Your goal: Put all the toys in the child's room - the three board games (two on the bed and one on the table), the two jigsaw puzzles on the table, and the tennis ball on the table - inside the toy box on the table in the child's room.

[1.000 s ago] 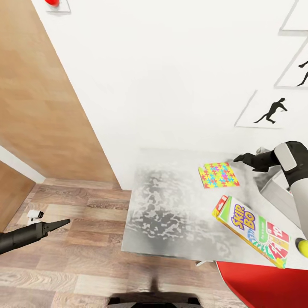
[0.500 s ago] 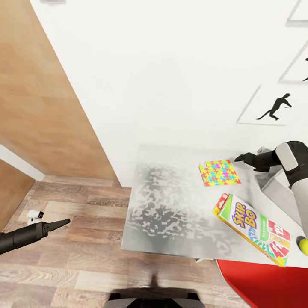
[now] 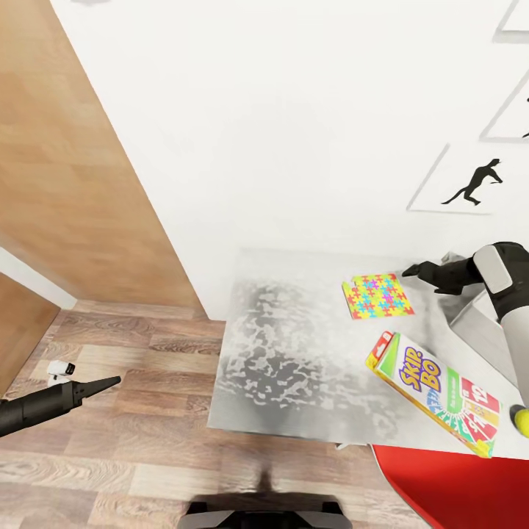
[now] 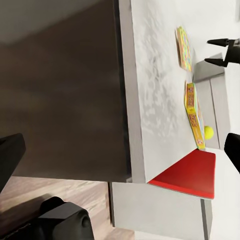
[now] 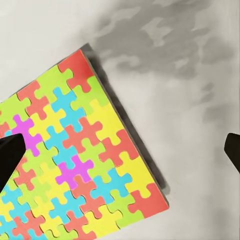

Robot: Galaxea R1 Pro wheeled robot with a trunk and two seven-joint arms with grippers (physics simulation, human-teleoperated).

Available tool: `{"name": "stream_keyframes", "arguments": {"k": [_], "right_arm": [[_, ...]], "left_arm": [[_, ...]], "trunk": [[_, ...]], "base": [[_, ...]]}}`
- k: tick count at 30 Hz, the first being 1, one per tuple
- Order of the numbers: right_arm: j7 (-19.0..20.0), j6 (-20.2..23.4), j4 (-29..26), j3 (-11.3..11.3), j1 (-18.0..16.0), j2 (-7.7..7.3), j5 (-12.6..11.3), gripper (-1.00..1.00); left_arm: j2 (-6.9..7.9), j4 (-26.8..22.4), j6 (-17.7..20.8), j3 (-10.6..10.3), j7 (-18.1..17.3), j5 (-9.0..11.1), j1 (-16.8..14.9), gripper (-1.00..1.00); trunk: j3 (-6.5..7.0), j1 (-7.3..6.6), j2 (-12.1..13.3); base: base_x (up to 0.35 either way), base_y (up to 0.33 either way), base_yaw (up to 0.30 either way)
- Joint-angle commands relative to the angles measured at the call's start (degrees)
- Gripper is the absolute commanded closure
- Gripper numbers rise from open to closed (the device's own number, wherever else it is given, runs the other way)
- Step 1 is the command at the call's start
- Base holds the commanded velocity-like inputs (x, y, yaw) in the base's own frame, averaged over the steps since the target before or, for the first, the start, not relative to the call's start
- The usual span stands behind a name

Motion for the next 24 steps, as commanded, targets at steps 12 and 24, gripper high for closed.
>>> {"name": "stream_keyframes", "arguments": {"k": [12, 24], "right_arm": [[8.08, 0.23, 0.01, 0.1, -0.82, -0.11, 0.23, -1.0], [9.39, 0.23, 0.15, 0.21, -1.24, -0.11, 0.43, -1.0]], "left_arm": [[-0.02, -0.01, 0.61, 0.01, -0.24, -0.04, -0.03, -1.0], [-0.02, -0.01, 0.61, 0.01, -0.24, -0.04, -0.03, -1.0]], "trunk": [[-0.09, 0.03, -0.09], [-0.09, 0.03, -0.09]], "base": [[0.0, 0.0, 0.0], [0.0, 0.0, 0.0]]}}
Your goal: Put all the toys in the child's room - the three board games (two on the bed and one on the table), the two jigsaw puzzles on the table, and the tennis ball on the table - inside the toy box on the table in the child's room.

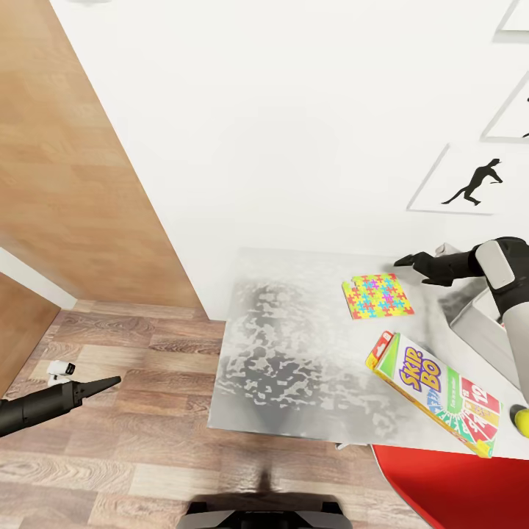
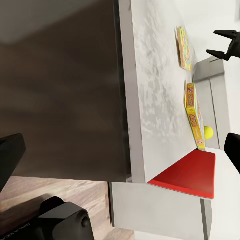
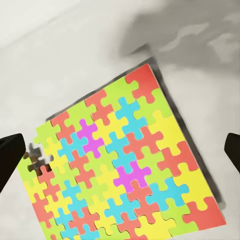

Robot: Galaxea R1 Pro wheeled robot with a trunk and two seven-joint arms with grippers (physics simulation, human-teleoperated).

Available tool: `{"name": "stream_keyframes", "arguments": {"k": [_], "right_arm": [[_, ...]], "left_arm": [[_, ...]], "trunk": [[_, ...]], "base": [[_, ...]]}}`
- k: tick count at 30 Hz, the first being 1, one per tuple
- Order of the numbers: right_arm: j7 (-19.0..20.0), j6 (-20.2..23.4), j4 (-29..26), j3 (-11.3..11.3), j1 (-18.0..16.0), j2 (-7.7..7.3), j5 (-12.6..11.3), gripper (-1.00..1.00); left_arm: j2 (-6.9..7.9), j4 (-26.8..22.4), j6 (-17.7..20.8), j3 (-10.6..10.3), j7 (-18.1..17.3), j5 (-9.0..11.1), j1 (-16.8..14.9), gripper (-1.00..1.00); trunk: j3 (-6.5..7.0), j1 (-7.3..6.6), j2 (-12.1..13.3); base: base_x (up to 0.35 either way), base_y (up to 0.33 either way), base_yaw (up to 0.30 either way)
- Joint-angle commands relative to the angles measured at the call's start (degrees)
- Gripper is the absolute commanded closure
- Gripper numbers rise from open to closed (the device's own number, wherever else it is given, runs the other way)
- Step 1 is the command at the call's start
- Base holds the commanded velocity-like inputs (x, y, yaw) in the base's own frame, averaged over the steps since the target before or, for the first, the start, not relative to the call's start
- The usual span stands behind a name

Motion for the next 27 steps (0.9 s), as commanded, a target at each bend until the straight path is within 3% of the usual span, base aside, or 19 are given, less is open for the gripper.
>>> {"name": "stream_keyframes", "arguments": {"k": [1, 27], "right_arm": [[0.59, 0.22, 0.02, -0.1, -0.05, -0.01, 0.6, -1.0], [0.56, 0.22, 0.19, 1.61, -0.07, 0.03, 0.77, -1.0]], "left_arm": [[0.01, -0.01, 0.61, 0.01, -0.24, -0.04, -0.03, -1.0], [0.01, -0.01, 0.61, 0.01, -0.24, -0.04, -0.03, -1.0]], "trunk": [[-0.08, 0.03, -0.09], [-1.16, 0.03, -0.09]], "base": [[0.0, 0.0, 0.0], [0.0, 0.0, 0.0]]}}
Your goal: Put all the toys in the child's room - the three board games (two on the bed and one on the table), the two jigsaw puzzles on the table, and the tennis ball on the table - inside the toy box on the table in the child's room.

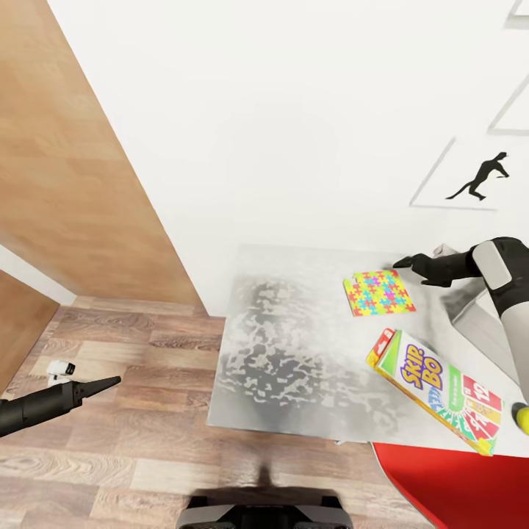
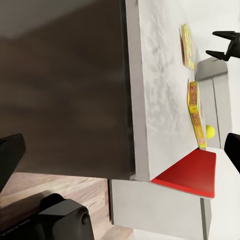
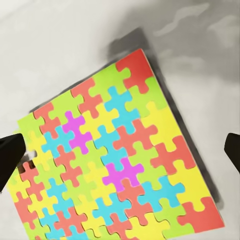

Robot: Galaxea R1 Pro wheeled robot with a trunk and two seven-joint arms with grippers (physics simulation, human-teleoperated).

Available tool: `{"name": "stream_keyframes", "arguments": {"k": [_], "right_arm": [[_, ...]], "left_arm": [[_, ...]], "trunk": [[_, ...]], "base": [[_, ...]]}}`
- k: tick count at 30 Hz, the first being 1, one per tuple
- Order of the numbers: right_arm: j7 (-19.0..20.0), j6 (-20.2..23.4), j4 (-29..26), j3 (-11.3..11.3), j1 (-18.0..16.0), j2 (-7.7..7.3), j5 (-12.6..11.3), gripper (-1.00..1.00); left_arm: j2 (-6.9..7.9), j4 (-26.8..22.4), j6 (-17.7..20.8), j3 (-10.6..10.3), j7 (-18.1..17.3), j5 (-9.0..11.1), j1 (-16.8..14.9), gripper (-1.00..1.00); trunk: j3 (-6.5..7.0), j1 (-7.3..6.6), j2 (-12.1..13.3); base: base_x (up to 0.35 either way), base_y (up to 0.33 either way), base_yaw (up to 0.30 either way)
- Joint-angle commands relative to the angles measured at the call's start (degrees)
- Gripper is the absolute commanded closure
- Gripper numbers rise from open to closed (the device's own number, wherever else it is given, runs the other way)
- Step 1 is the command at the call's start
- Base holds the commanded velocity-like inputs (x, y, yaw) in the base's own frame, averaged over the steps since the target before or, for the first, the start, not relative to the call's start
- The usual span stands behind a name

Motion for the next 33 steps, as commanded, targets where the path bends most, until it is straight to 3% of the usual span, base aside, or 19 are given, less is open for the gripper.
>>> {"name": "stream_keyframes", "arguments": {"k": [1, 33], "right_arm": [[0.6, 0.17, 0.01, 0.13, -0.05, -0.03, 0.59, -1.0], [0.58, 0.17, -0.08, 0.38, -0.05, 0.01, 0.66, -1.0]], "left_arm": [[0.01, -0.01, 0.61, 0.01, -0.24, -0.04, -0.02, -1.0], [0.1, -0.01, 0.61, 0.01, -0.24, -0.04, -0.02, -1.0]], "trunk": [[-0.17, 0.03, -0.1], [-3.11, 0.03, -0.1]], "base": [[0.0, 0.0, 0.0], [0.0, 0.0, 0.0]]}}
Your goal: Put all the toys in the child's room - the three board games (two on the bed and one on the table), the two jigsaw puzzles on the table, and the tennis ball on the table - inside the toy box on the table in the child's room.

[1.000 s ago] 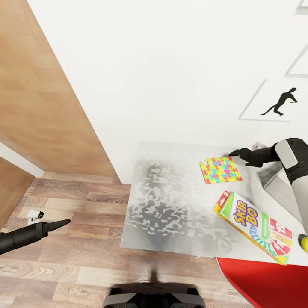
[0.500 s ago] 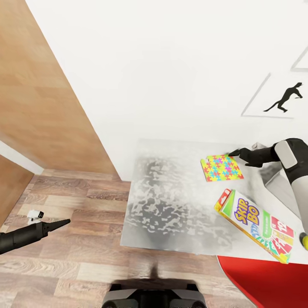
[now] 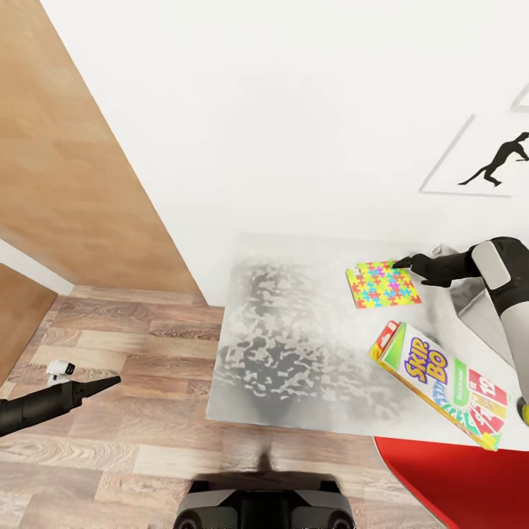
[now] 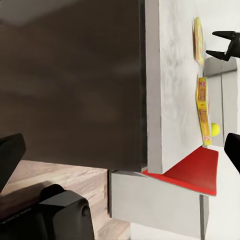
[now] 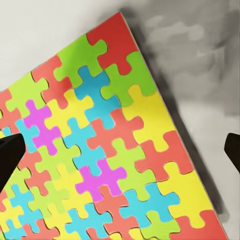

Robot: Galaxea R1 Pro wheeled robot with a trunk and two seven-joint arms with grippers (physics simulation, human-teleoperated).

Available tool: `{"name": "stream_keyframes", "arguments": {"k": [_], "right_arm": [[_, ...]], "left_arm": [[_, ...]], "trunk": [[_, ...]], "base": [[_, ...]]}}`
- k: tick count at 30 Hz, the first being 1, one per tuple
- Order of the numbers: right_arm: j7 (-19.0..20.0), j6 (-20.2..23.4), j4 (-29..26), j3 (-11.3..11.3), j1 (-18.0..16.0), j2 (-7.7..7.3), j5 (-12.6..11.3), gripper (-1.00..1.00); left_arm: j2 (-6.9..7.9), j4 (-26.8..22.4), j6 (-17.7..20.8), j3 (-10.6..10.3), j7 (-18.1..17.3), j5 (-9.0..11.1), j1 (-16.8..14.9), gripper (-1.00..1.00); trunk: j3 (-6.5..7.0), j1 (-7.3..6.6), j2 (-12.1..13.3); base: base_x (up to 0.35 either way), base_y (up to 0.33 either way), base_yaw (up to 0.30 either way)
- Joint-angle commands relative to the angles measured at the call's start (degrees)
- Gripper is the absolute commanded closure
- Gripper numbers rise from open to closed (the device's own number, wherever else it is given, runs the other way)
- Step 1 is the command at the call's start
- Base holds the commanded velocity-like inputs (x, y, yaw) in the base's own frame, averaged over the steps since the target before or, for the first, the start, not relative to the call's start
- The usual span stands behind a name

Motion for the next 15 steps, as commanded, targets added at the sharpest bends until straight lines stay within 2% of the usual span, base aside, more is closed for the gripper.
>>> {"name": "stream_keyframes", "arguments": {"k": [1, 15], "right_arm": [[0.6, 0.17, -0.01, 0.09, -0.04, -0.06, 0.58, -1.0], [0.6, 0.17, -0.04, 0.1, -0.04, -0.14, 0.6, -1.0]], "left_arm": [[0.01, -0.01, 0.61, 0.01, -0.24, -0.04, -0.02, -1.0], [0.0, -0.01, 0.61, 0.01, -0.24, -0.04, -0.02, -1.0]], "trunk": [[-0.13, 0.03, -0.1], [-0.33, 0.03, -0.1]], "base": [[0.0, 0.0, 0.0], [0.0, 0.0, 0.0]]}}
